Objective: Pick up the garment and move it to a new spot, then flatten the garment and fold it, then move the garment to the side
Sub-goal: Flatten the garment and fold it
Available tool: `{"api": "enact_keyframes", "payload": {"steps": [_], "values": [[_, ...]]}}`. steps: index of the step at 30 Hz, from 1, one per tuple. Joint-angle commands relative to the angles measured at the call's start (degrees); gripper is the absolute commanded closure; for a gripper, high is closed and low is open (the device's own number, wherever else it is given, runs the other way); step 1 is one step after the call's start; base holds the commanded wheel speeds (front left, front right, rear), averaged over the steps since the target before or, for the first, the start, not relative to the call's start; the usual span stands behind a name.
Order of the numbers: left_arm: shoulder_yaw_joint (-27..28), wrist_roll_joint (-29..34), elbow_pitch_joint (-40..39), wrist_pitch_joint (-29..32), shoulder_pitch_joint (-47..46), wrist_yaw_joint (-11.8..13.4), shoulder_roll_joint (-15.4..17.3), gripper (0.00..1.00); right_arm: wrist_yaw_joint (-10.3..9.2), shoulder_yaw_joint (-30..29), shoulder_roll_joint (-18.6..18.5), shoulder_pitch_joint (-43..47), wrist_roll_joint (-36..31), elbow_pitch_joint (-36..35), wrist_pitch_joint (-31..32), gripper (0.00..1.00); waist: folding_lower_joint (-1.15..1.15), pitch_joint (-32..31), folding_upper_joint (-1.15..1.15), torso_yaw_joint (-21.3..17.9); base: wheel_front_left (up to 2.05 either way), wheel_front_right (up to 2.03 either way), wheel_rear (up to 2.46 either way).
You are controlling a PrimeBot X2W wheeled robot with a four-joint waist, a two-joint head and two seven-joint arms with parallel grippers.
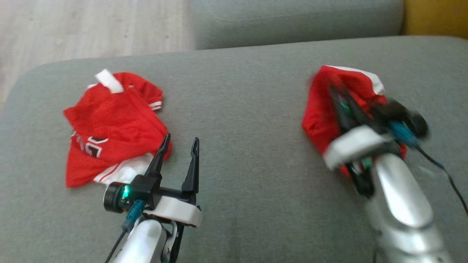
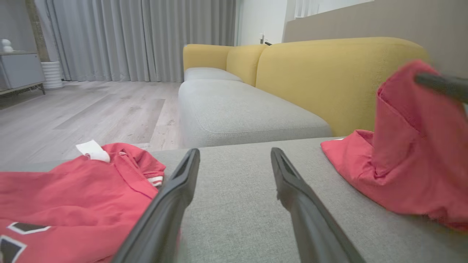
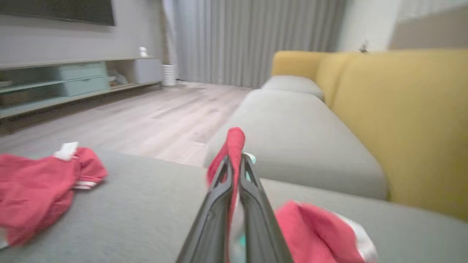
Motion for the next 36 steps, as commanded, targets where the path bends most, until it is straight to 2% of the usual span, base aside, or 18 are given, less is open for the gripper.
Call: {"api": "enact_keyframes", "payload": {"steps": [1, 2, 5, 6, 9, 11, 15, 20, 29, 32, 36], "values": [[2.33, -0.42, -2.11, -0.55, -1.03, 0.33, -0.04, 0.00, -0.04, 5.55, -0.07, -6.35, -0.94, -4.34, 2.49, 1.00, 0.00, -1.22, 0.00, 1.83, 0.00, 0.00, 0.00], [2.43, -0.70, -2.16, -0.55, -0.66, 0.36, -0.26, 0.00, -0.04, 9.87, -0.07, -10.25, 0.68, -5.56, 5.29, 1.00, 0.00, -1.97, 0.00, 3.04, 0.00, 0.00, 0.00], [2.51, -1.01, -2.27, -0.55, -0.15, 0.51, -0.54, 0.00, -0.04, 15.18, -0.07, -17.64, 2.67, -5.21, 8.01, 1.00, 0.00, -2.84, 0.00, 4.69, 0.00, 0.00, 0.00], [2.51, -1.01, -2.27, -0.55, -0.15, 0.51, -0.54, 0.00, -0.04, 15.18, -0.07, -17.64, 2.67, -5.21, 8.01, 1.00, 0.00, -2.84, 0.00, 4.69, 0.00, 0.00, 0.00], [2.41, -1.16, -2.24, -0.55, 0.20, 0.54, -0.74, 0.00, -0.04, 17.20, -0.07, -25.12, 7.21, -2.79, 8.61, 1.00, 0.00, -3.42, 0.00, 6.08, 0.00, 0.00, 0.00], [2.33, -1.20, -2.20, -0.55, 0.41, 0.58, -0.83, 0.00, -0.04, 15.92, -0.07, -29.35, 8.43, -0.41, 7.61, 1.00, 0.00, -3.76, 0.00, 6.66, 0.00, 0.00, 0.00], [2.44, -1.05, -2.59, -0.55, 0.69, 0.79, -0.93, 0.00, -0.04, 8.90, -0.07, -32.97, 8.37, 2.88, 5.14, 1.00, 0.00, -3.75, 0.00, 6.81, 0.00, 0.00, 0.00], [3.77, -0.33, -3.35, -0.55, 0.88, 0.96, -0.57, 0.00, -0.04, -0.37, -0.07, -26.07, 6.05, 2.83, 4.85, 1.00, 0.00, -2.76, 0.00, 4.69, 0.00, 0.00, 0.00], [3.89, 0.94, -3.55, -0.55, -0.01, -0.31, -0.41, 0.00, -0.04, -17.29, -0.07, 0.92, 3.27, 0.77, 4.71, 1.00, 0.00, -0.29, 0.00, 1.02, 0.00, 0.00, 0.00], [4.19, 1.19, -3.53, -0.55, -0.23, -0.40, -0.31, 0.00, -0.04, -19.88, -0.07, 4.65, 2.89, 2.72, 4.04, 1.00, 0.00, 0.21, 0.00, -0.11, 0.00, 0.00, 0.00], [4.10, 1.55, -3.12, -0.55, -0.45, -0.81, -0.36, 0.00, -0.04, -23.77, -0.07, 4.90, 0.72, 5.91, 2.22, 1.00, 0.00, 0.38, 0.00, -0.93, 0.00, 0.00, 0.00]]}}
